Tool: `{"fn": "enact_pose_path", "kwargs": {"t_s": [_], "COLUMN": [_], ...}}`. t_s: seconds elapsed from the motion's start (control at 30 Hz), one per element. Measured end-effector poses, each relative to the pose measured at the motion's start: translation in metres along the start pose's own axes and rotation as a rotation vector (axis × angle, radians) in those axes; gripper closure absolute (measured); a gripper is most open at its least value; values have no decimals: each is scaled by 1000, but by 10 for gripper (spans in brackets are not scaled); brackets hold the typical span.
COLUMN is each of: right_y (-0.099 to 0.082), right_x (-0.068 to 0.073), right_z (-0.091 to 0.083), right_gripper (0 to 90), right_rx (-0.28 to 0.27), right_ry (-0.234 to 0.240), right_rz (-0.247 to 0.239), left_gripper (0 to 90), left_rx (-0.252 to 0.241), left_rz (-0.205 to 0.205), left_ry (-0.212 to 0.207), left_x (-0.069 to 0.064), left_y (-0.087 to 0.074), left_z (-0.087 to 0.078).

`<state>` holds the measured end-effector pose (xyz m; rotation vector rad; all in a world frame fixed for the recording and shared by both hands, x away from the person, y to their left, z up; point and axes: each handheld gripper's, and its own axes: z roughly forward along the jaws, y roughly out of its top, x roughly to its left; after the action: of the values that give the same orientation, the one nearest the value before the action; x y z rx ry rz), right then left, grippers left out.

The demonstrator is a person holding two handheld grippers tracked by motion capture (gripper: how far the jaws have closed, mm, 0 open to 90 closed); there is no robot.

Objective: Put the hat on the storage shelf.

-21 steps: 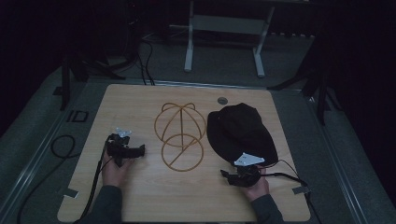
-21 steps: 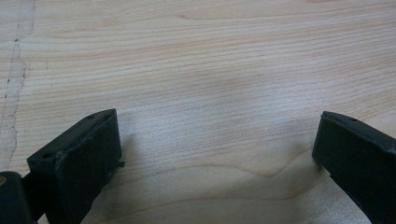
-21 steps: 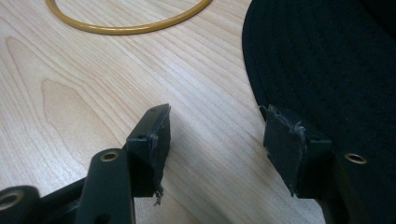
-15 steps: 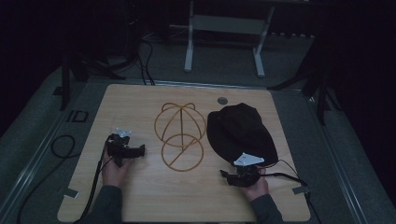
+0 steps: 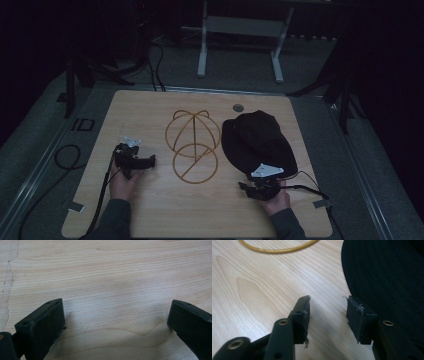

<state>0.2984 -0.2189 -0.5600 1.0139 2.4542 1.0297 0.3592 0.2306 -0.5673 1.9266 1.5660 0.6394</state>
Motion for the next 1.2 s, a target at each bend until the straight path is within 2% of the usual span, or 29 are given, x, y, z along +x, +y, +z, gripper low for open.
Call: {"fn": "enact_pose_path", "kwargs": {"t_s": [0.23, 0.47, 0.7, 0.97, 1.13, 1.2], "right_y": [5, 8, 15, 35, 46, 50], "right_x": [-5, -10, -15, -10, -12, -15], "right_z": [-19, -35, -45, -52, -55, -58], "right_gripper": [598, 596, 623, 630, 634, 633], "right_rx": [23, 84, 109, 157, 168, 156], "right_ry": [-5, -25, -1, -17, -5, -2], "right_rz": [-15, -72, -74, -153, -170, -164], "left_gripper": [14, 14, 14, 14, 15, 14], "left_rx": [0, 0, 0, -2, -2, -1], "left_rz": [-1, -1, -1, -3, -3, -3], "left_ry": [1, 1, 1, 1, 1, 1], "left_x": [0, 0, 0, 0, 0, 0], "left_y": [0, 0, 0, 0, 0, 0], "left_z": [0, 0, 0, 0, 0, 0]}}
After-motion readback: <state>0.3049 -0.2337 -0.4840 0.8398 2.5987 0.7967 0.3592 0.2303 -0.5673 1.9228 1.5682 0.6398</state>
